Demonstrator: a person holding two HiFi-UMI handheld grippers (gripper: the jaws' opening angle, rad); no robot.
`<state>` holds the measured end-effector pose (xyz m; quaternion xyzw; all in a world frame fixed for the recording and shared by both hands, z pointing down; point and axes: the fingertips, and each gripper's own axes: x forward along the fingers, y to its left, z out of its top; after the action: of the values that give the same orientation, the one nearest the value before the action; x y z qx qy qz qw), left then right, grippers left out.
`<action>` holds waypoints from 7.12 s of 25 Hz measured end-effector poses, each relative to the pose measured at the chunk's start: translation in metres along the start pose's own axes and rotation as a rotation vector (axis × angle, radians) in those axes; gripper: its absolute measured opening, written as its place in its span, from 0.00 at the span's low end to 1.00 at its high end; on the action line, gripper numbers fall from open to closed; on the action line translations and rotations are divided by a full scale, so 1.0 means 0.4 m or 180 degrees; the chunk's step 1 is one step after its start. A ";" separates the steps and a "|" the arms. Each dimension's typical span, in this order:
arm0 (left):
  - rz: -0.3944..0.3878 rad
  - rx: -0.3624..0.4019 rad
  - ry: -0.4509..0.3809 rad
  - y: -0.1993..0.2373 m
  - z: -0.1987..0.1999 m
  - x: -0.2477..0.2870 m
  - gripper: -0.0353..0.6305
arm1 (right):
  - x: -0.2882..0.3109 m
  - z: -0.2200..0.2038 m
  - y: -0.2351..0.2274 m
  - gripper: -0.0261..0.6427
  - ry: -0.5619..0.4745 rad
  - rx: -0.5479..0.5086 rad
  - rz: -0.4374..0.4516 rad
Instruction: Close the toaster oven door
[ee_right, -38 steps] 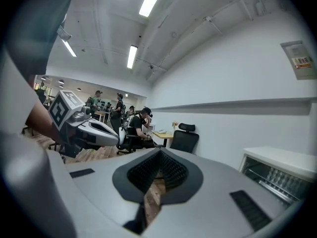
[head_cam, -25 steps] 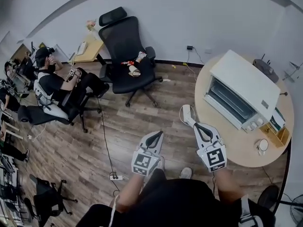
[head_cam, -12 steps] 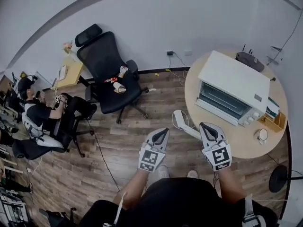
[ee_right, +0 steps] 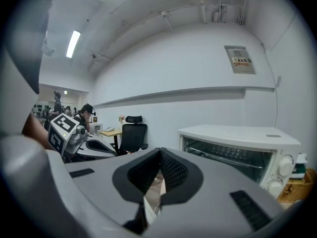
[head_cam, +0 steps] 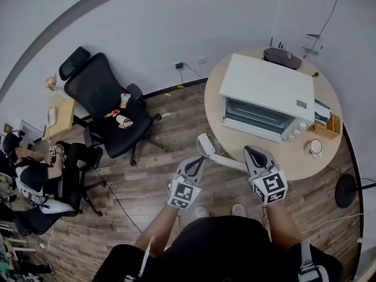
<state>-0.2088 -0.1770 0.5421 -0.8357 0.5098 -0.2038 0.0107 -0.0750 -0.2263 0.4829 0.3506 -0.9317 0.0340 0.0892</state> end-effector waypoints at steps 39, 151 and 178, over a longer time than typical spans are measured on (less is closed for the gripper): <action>-0.0716 0.3341 0.1557 -0.114 -0.392 0.260 0.24 | -0.147 -0.034 -0.088 0.03 0.0129 0.0063 -0.0552; 0.0708 0.1994 0.0319 0.061 0.214 0.363 0.18 | -0.202 0.014 -0.194 0.04 0.0033 -0.0082 -0.0934; 0.0240 -0.0412 -0.0325 -0.040 0.247 0.159 0.06 | -0.236 0.057 -0.174 0.03 -0.0096 -0.0331 -0.1264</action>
<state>-0.1351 -0.2425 0.4763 -0.8242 0.5518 -0.1270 -0.0097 0.0373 -0.2205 0.4425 0.5227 -0.8460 -0.0377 0.0982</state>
